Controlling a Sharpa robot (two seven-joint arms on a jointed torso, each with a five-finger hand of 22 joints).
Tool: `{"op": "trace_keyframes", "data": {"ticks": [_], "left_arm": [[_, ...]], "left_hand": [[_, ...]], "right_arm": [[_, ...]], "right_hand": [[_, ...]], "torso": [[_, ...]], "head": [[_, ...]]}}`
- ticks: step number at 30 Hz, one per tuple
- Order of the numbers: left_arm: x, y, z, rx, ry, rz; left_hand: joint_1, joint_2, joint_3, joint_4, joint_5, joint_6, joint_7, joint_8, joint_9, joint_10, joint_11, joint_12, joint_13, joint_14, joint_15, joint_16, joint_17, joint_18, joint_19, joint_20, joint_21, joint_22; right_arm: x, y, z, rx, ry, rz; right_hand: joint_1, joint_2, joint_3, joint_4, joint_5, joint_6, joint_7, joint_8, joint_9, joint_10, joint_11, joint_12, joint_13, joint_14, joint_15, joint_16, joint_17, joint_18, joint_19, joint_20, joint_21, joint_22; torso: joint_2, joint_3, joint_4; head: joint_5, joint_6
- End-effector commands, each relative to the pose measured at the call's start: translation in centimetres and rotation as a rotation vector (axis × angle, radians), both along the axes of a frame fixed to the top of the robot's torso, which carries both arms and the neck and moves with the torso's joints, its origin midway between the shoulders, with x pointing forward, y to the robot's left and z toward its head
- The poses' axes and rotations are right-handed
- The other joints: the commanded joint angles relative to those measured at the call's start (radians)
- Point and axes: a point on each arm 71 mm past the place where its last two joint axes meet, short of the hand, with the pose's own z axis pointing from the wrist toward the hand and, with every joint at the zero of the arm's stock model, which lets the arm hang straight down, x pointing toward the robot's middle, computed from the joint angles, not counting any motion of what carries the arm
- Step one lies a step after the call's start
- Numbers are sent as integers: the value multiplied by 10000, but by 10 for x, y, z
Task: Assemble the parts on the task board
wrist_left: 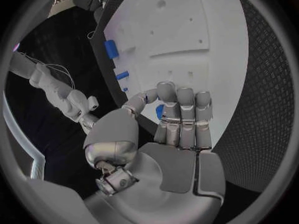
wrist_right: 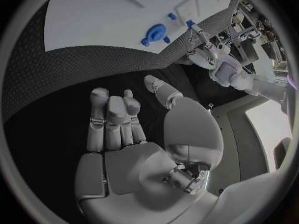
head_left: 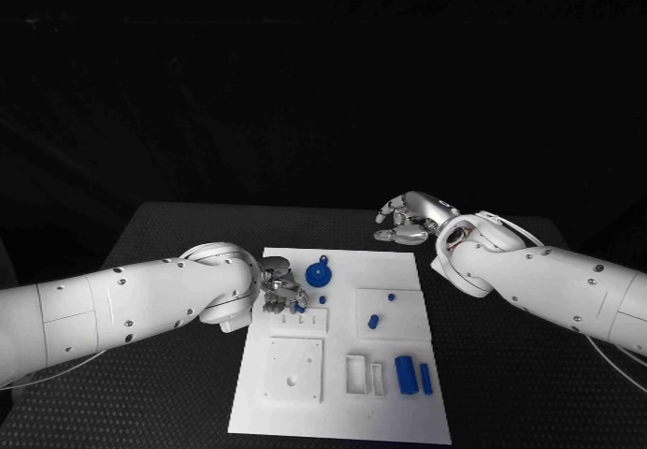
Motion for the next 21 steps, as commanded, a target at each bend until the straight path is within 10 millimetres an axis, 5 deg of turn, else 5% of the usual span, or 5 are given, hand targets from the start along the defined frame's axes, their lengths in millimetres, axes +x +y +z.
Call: {"op": "trace_keyframes", "data": {"ticks": [1, 10, 21], "left_arm": [[-1, -2, 0, 277, 54, -161], [-3, -8, 1, 616, -190, -348], [-1, -8, 1, 767, -229, -297]], "left_hand": [[-155, 25, 895, -482, -170, 980, -940, -67, 74, -133, -510, 328, 246, 628, -736, 324, 71, 145, 133, -1368, 239, 68], [-383, 46, 1135, -497, -116, 1130, -1022, -149, 334, -253, -596, 862, 578, 867, -1026, 1056, 177, 355, 557, -1663, 921, 207], [-419, 53, 1181, -492, -153, 1138, -1031, -249, 455, -370, -608, 1185, 871, 904, -1073, 1418, 280, 466, 723, -1740, 1230, 216]], "right_arm": [[0, 2, 1, 50, -19, 101], [0, 1, 0, 30, 18, 107], [0, 2, 0, 19, 48, 121]], "right_hand": [[111, 22, -25, 66, 127, 391, 180, 24, 17, -536, 99, -51, -19, -36, -2, -54, -8, 434, -11, 39, -25, -2], [145, 42, -34, 50, 570, 396, 179, 28, 22, -534, 97, -43, -40, -32, -3, -62, -7, 434, -11, 42, -26, 6], [155, 65, -41, 46, 750, 411, 176, 36, 27, -528, 95, -33, -49, -27, -5, -62, -4, 434, -10, 45, -26, 11]], "torso": [[12, -4, 2], [14, -19, 6], [8, -19, 17]], "head": [[6, -29], [26, -76], [6, -102]]}}
